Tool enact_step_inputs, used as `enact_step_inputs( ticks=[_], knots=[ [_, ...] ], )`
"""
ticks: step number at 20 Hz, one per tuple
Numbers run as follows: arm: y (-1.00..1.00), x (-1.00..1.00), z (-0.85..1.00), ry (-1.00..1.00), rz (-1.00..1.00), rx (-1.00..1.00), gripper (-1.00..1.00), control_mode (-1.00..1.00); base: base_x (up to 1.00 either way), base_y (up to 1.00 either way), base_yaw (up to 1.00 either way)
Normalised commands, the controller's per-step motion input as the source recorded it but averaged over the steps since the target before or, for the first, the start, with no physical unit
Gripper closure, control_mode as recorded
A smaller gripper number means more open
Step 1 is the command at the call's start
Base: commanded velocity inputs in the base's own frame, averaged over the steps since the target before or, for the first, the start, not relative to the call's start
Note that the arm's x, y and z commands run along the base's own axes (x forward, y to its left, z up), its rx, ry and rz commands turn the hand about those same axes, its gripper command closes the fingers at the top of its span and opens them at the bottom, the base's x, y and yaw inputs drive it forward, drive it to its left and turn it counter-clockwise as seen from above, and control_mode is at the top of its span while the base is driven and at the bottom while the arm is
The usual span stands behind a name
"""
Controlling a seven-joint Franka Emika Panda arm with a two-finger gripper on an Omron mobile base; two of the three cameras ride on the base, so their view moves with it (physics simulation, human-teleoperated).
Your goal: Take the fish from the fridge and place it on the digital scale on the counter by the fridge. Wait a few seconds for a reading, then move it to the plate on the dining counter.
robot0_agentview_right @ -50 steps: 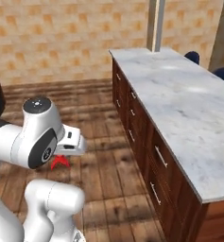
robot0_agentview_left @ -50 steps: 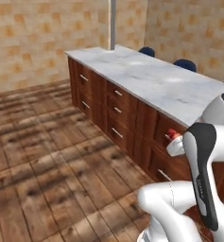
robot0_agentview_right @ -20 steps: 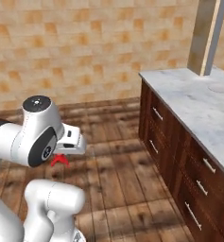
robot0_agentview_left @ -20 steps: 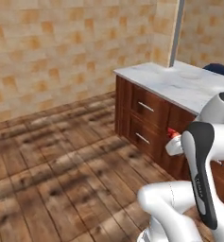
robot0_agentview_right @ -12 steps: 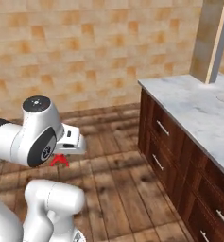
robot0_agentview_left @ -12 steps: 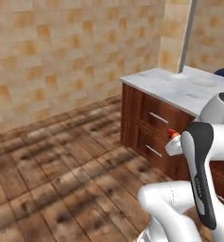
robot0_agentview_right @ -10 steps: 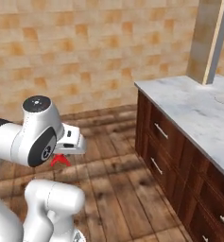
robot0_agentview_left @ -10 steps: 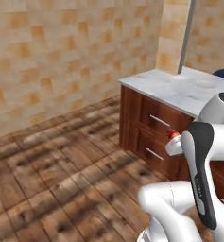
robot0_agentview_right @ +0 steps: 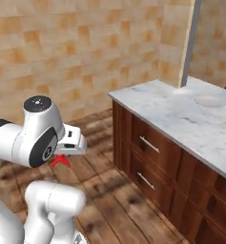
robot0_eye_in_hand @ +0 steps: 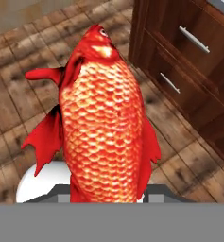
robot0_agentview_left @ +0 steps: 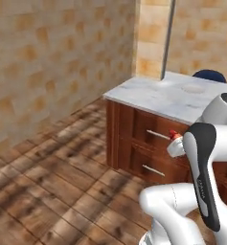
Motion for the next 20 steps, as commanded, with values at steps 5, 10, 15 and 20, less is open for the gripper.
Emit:
enact_step_inputs(
  ticks=[5, 10, 15, 20],
  knots=[
    [0.00, 0.00, 0.00, 0.00, 0.00, 0.00, 1.00, 1.00, 1.00, 0.63, -0.54],
    [0.00, 0.00, 0.00, 0.00, 0.00, 0.00, 1.00, 1.00, 1.00, 0.61, -0.61],
    [0.00, 0.00, 0.00, 0.00, 0.00, 0.00, 1.00, 1.00, 1.00, 0.57, -0.64],
    [0.00, 0.00, 0.00, 0.00, 0.00, 0.00, 1.00, 1.00, 0.98, 0.36, -0.68]
  ],
)
